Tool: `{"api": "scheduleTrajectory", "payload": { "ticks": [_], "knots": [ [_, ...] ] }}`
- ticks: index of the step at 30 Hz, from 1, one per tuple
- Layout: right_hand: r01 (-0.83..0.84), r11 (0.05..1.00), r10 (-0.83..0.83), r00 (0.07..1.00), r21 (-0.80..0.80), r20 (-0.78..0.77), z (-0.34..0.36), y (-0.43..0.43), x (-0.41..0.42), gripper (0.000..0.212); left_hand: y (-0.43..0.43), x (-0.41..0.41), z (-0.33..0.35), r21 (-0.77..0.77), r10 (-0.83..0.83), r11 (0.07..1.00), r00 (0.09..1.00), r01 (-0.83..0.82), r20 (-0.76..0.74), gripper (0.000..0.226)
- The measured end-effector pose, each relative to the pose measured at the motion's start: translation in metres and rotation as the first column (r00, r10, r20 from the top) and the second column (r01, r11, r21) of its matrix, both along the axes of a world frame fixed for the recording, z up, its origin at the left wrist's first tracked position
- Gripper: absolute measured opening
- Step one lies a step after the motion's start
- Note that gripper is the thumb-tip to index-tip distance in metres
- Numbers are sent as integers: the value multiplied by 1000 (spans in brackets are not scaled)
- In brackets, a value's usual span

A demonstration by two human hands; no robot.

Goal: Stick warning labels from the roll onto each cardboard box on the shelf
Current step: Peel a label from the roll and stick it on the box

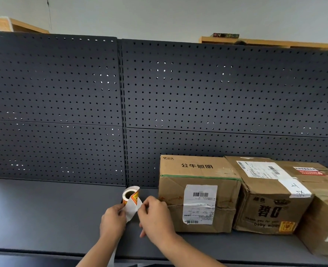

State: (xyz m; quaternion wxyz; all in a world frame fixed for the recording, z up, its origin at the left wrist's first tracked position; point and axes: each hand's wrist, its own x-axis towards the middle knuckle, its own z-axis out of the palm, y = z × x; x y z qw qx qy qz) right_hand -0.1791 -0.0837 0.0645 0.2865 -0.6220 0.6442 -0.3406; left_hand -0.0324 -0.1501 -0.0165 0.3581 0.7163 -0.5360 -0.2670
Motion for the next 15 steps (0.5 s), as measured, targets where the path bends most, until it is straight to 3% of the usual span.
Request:
{"api": "scheduleTrajectory", "payload": {
  "ticks": [12, 15],
  "knots": [
    [-9, 998, 15, 992, -55, 125, 30, 11, -6, 16, 12, -8, 16, 6, 43, 999, 999, -43, -22, 35],
    [-9, 993, 28, 986, -117, 167, 43, 16, -15, 15, 20, -6, 23, 8, 25, 1000, 999, -25, 24, 50]
  ]
}}
